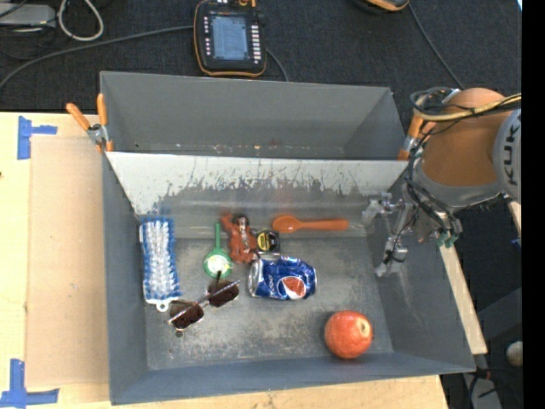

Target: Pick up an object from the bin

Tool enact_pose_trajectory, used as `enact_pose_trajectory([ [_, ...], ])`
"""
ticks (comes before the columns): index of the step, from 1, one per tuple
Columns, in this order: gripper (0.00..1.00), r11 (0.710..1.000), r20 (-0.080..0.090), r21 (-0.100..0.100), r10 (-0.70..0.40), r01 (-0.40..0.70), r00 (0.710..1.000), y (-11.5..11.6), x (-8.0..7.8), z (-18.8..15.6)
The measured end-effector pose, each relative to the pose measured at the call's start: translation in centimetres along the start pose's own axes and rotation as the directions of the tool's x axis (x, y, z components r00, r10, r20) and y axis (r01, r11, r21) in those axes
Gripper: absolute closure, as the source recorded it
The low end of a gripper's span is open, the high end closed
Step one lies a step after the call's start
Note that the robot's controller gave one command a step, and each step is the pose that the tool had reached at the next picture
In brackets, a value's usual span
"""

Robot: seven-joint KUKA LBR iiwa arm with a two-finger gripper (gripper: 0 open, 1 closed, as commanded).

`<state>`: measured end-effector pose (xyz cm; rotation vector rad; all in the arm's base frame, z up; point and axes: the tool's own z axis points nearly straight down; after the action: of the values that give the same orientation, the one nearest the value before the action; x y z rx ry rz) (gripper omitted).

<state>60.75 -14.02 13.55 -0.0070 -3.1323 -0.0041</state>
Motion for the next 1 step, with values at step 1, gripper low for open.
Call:
enact_pose_trajectory([
  [1,0.00,1.000,0.007,0.001,-0.005,0.005,1.000,0.10,-0.21,-0.41],
])
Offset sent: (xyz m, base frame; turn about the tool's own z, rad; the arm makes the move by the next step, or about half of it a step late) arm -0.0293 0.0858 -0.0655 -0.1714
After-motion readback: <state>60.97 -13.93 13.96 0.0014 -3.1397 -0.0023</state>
